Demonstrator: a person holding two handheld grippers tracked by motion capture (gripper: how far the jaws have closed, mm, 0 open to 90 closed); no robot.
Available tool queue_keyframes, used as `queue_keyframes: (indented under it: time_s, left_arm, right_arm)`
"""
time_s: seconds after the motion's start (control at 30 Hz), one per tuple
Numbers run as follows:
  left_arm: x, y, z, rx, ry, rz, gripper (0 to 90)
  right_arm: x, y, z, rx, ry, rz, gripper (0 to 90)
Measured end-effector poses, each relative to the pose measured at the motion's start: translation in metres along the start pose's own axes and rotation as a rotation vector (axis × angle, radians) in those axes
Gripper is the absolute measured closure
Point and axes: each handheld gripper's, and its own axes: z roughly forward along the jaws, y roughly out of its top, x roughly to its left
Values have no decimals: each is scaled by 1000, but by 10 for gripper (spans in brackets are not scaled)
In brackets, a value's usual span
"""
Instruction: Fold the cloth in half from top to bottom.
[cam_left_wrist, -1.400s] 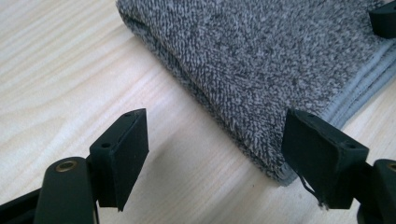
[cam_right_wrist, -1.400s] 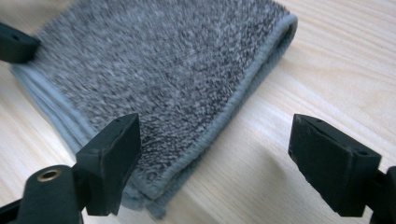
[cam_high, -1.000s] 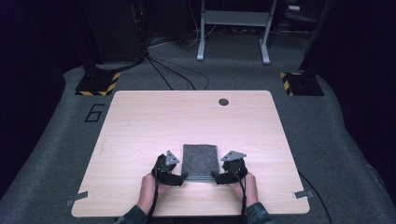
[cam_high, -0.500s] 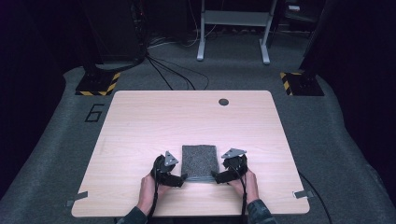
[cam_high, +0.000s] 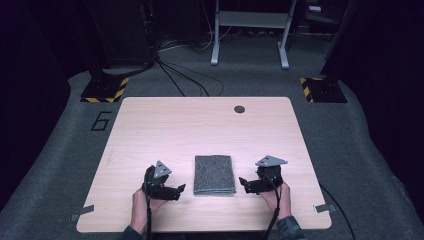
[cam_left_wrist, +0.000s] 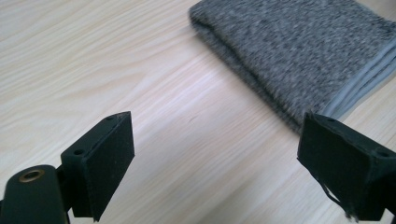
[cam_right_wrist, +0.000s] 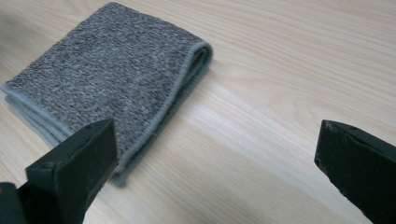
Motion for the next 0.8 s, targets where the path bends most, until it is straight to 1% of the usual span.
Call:
queue_keyframes:
  time_s: [0.03,0.07,0.1,0.13,0.17,0.2,0.23,0.27,0.3,0.33,0.37,0.4,0.43,0.47,0.5,0.53,0.57,0.6,0.63,0.7,0.73,0.77,0.8]
  left_arm:
    - [4,-3,-3,2,6,-11,108]
    - [8,-7,-5,-6,20,-38,108]
    - [14,-11,-9,3,23,-46,108]
    - [17,-14,-10,1,32,-61,111]
    - [23,-20,-13,8,42,-81,115]
    - [30,-26,-15,17,50,-95,118]
    - [33,-29,-16,15,62,-108,119]
    - [37,-33,-17,20,65,-119,120]
    - [43,-38,-20,37,68,-126,122]
    - [47,-44,-20,30,92,-146,124]
    - [52,-49,-22,30,102,-165,125]
    - [57,-55,-23,26,103,-182,125]
    - [61,-60,-24,10,102,-217,129]
    - [66,-64,-24,-3,101,-239,131]
    - [70,-68,-25,-5,102,-250,131]
    - [73,-70,-25,-8,110,-254,131]
    - [75,-72,-26,-6,123,-257,131]
    - [76,-74,-25,-14,135,-250,132]
    - [77,-75,-25,-20,149,-244,135]
    - [76,-77,-23,-33,174,-233,138]
    - [76,-78,-22,-37,201,-222,144]
    - [75,-77,-21,-23,218,-211,146]
    - [75,-76,-20,-33,225,-214,143]
  right_arm:
    - [-2,-2,-3,1,-13,-4,0]
    - [-5,-4,-6,5,-19,2,0]
    - [-8,-6,-9,0,-31,5,0]
    - [-11,-10,-12,5,-44,13,0]
    - [-14,-12,-14,12,-56,22,0]
    - [-19,-17,-16,13,-67,31,0]
    - [-25,-23,-19,17,-82,50,0]
    - [-29,-27,-20,24,-92,58,0]
    - [-33,-31,-22,29,-102,68,0]
    - [-37,-37,-23,39,-117,82,0]
    - [-43,-43,-24,49,-143,81,0]
    - [-47,-49,-25,66,-165,85,0]
    - [-51,-55,-25,76,-194,94,0]
    - [-55,-60,-25,84,-220,92,0]
    - [-59,-65,-25,83,-232,100,0]
    - [-62,-69,-25,85,-231,110,0]
    - [-64,-72,-25,80,-241,121,0]
    - [-66,-75,-25,77,-247,114,0]
    - [-67,-77,-25,69,-238,126,0]
    - [-68,-78,-25,61,-235,120,0]
    - [-67,-77,-25,66,-232,116,0]
    - [-67,-77,-25,65,-227,114,0]
    - [-68,-77,-24,64,-223,111,0]
